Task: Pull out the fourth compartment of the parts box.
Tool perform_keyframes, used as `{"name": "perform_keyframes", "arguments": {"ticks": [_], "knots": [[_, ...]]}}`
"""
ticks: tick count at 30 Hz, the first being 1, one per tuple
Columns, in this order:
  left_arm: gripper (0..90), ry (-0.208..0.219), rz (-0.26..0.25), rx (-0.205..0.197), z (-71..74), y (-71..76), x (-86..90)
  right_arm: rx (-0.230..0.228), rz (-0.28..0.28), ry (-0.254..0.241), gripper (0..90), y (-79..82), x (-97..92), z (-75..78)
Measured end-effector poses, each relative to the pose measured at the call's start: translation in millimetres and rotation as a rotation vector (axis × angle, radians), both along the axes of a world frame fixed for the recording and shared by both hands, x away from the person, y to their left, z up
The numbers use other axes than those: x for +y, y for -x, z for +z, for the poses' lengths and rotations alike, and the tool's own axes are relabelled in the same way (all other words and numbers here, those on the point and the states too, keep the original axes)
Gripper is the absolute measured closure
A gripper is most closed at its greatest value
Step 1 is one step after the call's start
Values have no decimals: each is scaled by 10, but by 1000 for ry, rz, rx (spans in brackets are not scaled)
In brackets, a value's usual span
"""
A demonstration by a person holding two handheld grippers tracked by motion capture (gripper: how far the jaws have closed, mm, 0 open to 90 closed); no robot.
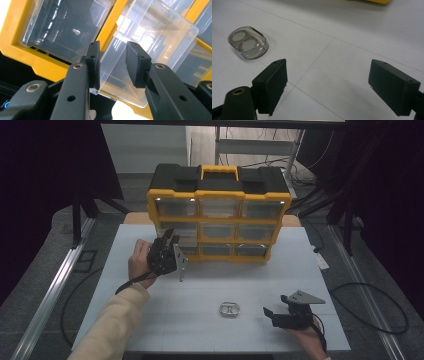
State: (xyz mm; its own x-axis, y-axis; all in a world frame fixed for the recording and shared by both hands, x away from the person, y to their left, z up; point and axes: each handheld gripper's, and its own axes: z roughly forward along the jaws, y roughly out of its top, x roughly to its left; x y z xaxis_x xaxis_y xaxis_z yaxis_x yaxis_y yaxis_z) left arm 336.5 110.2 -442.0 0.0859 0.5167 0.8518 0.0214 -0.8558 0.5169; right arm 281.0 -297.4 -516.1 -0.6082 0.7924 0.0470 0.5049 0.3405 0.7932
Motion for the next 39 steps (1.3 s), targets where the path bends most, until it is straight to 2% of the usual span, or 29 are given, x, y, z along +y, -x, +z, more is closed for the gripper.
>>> {"name": "perform_keyframes", "arguments": {"ticks": [39], "knots": [[651,10,-3,-1,3,125,-7,-4,1,-10,164,9,-5,6]]}}
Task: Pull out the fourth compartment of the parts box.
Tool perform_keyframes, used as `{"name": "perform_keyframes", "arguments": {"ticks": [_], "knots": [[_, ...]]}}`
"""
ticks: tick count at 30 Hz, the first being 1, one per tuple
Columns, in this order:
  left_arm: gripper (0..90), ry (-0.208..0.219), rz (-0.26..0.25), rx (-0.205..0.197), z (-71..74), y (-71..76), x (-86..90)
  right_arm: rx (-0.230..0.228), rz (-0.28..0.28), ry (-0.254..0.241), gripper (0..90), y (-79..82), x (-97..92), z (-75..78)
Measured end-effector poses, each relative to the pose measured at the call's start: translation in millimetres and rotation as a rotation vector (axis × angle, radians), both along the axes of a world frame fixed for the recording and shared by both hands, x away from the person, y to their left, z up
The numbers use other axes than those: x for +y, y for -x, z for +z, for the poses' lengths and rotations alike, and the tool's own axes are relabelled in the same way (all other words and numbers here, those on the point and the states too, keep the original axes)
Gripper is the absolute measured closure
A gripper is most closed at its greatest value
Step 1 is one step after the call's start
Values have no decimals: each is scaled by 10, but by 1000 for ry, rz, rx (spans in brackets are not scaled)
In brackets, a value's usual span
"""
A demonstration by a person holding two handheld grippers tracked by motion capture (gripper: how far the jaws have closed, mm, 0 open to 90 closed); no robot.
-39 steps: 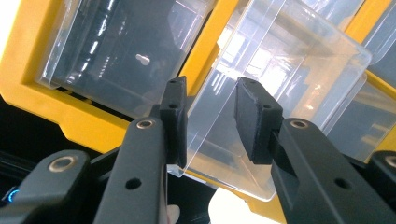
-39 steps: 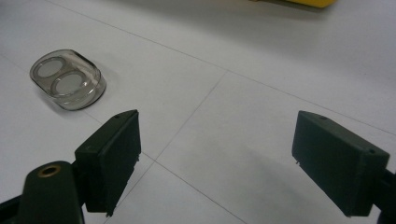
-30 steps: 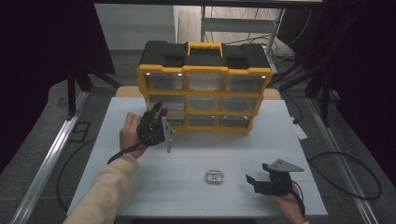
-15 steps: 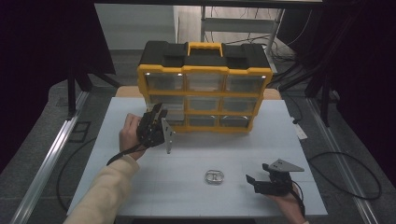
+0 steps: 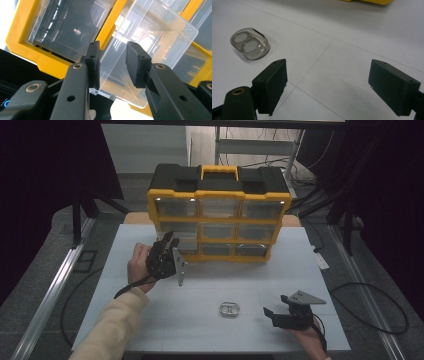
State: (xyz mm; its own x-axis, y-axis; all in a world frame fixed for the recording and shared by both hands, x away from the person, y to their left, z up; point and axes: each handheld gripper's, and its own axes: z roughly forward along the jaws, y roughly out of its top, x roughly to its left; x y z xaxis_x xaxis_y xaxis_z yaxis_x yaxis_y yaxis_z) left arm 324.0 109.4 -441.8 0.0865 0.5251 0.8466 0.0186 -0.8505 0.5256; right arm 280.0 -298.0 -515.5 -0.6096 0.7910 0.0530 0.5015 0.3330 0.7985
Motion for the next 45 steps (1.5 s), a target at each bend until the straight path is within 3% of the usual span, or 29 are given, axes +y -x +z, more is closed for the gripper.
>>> {"name": "perform_keyframes", "arguments": {"ticks": [45], "knots": [[651,5,-42,-4,-22,198,36,0,-2,6,164,0,6,-4]]}}
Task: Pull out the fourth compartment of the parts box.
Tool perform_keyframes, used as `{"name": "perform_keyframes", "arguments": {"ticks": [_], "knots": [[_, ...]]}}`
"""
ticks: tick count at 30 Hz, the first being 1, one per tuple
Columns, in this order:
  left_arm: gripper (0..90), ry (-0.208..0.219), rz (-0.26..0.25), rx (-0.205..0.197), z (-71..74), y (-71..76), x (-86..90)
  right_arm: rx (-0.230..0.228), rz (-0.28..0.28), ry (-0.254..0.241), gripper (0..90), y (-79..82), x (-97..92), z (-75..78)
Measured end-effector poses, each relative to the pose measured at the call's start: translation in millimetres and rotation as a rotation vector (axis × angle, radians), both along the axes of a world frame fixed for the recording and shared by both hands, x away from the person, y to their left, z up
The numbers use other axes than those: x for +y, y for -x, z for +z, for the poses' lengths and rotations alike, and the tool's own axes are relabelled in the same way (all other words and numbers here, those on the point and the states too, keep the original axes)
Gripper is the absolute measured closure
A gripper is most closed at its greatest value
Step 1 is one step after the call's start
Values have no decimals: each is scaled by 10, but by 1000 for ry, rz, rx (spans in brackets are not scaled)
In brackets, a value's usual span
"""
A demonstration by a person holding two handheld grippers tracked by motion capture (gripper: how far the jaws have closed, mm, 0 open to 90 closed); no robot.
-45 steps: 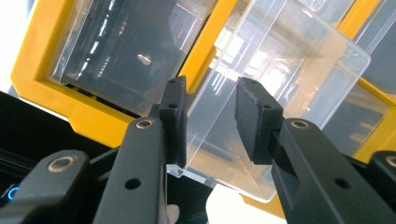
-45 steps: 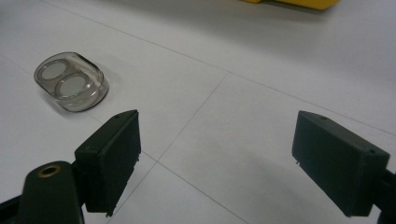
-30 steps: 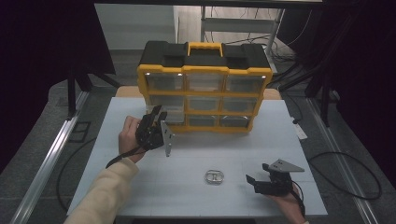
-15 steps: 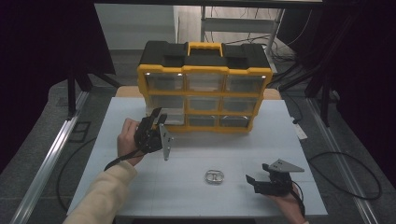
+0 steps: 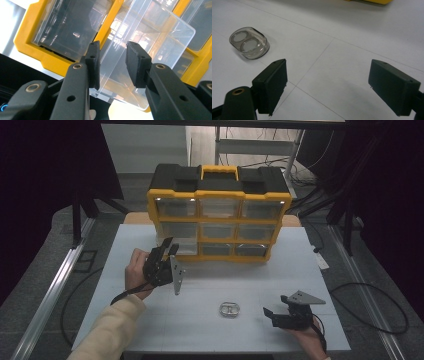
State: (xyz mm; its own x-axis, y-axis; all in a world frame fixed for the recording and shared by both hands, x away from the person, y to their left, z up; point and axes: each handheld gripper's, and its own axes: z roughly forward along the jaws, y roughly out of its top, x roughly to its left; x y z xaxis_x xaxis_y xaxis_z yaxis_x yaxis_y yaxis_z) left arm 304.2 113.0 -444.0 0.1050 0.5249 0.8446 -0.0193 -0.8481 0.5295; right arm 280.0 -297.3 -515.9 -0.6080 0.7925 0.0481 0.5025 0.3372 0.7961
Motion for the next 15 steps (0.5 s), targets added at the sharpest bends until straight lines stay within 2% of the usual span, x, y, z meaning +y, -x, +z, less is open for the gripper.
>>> {"name": "perform_keyframes", "arguments": {"ticks": [15], "knots": [[649,7,-6,2,-9,51,22,0,0,-1,164,2,0,1]]}}
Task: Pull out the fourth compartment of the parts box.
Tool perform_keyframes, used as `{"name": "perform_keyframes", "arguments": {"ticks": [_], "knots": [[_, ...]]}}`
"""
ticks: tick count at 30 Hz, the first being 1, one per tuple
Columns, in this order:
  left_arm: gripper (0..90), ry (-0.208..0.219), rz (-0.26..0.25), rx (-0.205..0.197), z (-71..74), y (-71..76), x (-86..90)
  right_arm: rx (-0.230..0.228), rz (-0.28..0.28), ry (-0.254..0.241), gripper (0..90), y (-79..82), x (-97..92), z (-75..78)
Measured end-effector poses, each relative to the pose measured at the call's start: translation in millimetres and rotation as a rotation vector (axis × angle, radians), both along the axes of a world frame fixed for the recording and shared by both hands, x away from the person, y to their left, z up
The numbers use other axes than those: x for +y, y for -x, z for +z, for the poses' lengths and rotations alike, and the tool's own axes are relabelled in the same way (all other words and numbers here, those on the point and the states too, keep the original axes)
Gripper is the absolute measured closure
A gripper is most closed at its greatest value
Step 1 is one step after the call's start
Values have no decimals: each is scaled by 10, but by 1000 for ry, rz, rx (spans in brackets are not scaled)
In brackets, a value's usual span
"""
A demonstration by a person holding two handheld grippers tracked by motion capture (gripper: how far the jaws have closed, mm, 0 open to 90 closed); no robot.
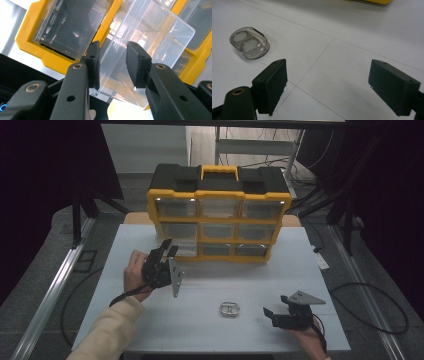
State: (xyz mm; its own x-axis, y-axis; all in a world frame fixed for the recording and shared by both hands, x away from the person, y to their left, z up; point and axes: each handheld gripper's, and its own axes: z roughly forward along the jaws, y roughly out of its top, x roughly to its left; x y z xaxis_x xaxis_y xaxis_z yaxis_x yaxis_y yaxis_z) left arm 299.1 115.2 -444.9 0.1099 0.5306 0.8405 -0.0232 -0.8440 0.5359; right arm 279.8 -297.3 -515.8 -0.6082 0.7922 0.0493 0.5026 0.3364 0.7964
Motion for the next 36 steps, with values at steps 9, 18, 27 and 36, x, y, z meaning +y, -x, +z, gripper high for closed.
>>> {"name": "perform_keyframes", "arguments": {"ticks": [9,18,27,36], "knots": [[649,3,-1,2,1,15,1,0,0,0,163,0,0,0],[648,6,-7,5,7,36,9,0,0,2,164,-1,2,-1],[648,7,-10,6,14,55,14,0,-2,1,163,-2,-1,-1],[647,8,-12,6,15,75,18,1,-2,1,163,-1,0,-1]]}}
